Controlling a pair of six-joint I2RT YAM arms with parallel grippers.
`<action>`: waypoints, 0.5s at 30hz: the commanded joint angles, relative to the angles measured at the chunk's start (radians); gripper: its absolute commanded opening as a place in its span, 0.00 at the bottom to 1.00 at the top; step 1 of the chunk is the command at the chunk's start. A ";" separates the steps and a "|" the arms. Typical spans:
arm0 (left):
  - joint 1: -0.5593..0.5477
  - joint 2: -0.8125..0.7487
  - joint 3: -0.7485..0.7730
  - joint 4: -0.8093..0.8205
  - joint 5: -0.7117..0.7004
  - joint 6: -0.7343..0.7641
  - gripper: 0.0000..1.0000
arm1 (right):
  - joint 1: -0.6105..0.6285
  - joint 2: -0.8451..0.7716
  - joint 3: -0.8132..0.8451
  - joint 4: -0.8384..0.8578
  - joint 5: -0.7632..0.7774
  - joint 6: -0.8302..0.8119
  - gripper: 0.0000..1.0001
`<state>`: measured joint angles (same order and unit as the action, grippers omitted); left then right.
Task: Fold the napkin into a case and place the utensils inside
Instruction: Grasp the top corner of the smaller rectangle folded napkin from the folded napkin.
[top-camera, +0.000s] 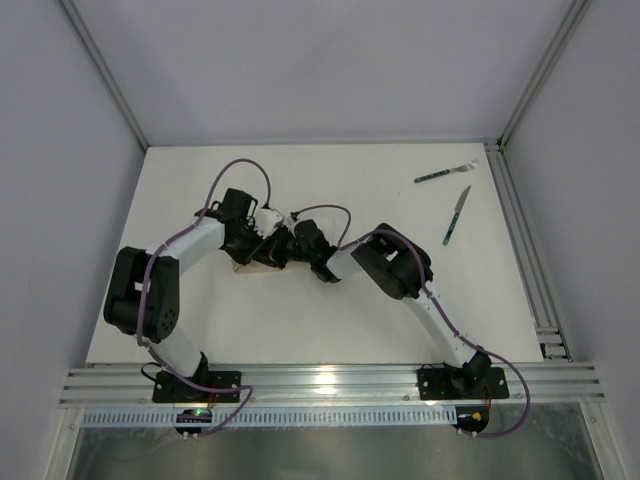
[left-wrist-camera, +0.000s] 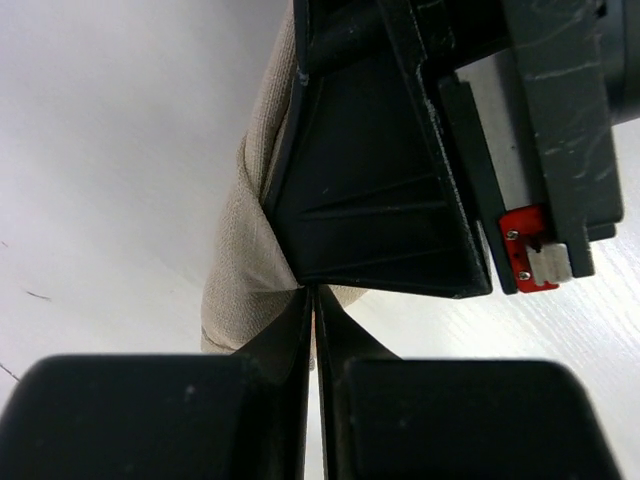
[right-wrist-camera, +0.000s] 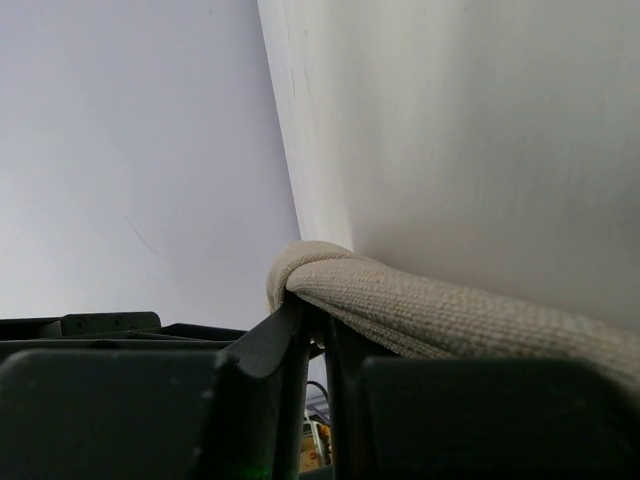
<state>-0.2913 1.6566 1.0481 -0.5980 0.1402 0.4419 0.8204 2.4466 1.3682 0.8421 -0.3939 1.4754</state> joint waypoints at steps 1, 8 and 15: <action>-0.003 0.042 -0.039 0.046 0.007 0.015 0.02 | 0.000 -0.004 0.008 -0.001 0.046 0.013 0.16; 0.000 0.088 -0.056 0.089 -0.027 0.006 0.00 | -0.003 -0.076 -0.052 0.000 0.033 -0.049 0.30; 0.037 0.098 -0.056 0.110 -0.010 -0.008 0.00 | -0.038 -0.218 -0.202 0.037 -0.037 -0.151 0.39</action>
<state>-0.2745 1.6962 1.0306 -0.5327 0.1169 0.4446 0.7959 2.3196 1.2137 0.8242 -0.3809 1.3907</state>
